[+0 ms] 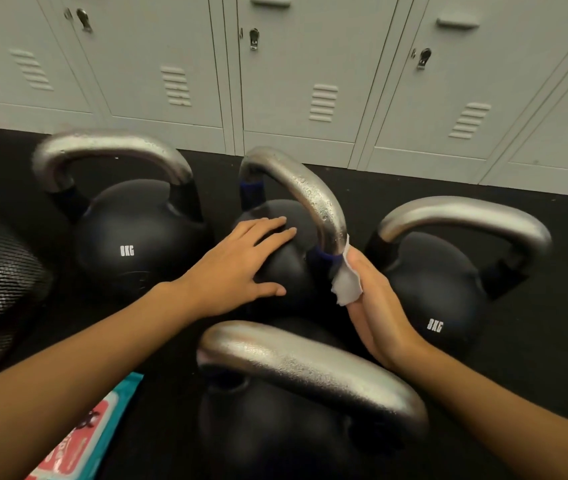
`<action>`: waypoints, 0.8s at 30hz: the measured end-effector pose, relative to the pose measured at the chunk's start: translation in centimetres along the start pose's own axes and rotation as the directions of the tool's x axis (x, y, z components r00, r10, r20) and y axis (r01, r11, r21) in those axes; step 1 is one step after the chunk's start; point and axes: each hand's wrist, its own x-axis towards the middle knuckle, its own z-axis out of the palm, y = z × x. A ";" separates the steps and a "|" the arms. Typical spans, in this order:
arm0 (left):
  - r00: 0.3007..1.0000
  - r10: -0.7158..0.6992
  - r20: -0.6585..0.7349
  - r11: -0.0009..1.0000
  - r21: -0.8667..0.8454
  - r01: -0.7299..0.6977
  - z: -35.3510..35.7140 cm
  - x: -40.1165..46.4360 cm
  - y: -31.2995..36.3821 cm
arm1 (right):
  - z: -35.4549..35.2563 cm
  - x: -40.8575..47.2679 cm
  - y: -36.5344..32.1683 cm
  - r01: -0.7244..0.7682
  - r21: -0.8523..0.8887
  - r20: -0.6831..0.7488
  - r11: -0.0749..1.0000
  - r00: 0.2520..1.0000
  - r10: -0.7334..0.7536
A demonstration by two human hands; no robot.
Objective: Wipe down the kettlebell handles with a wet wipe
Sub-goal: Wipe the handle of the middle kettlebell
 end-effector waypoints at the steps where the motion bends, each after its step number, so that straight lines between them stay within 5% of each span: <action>1: 1.000 -0.003 0.003 1.000 -0.004 0.003 0.1 0.0 0.0 | -0.1 -0.1 0.1 0.038 -0.061 -0.003 0.997 0.999 -0.038; 6: 1.000 -0.018 0.010 1.000 -0.009 0.019 0.3 0.0 0.0 | 0.4 1.6 -1.8 0.110 -0.134 -0.042 0.985 0.992 -0.116; 14: 1.000 -0.031 0.006 0.999 -0.027 0.031 0.4 0.0 -0.3 | 0.6 1.7 -1.4 -0.024 -0.034 -0.045 0.999 0.999 0.023; 24: 0.999 -0.031 0.015 0.999 -0.039 0.031 0.4 0.1 -0.3 | 1.2 -0.8 -1.9 0.285 -0.447 0.002 0.848 0.948 -0.317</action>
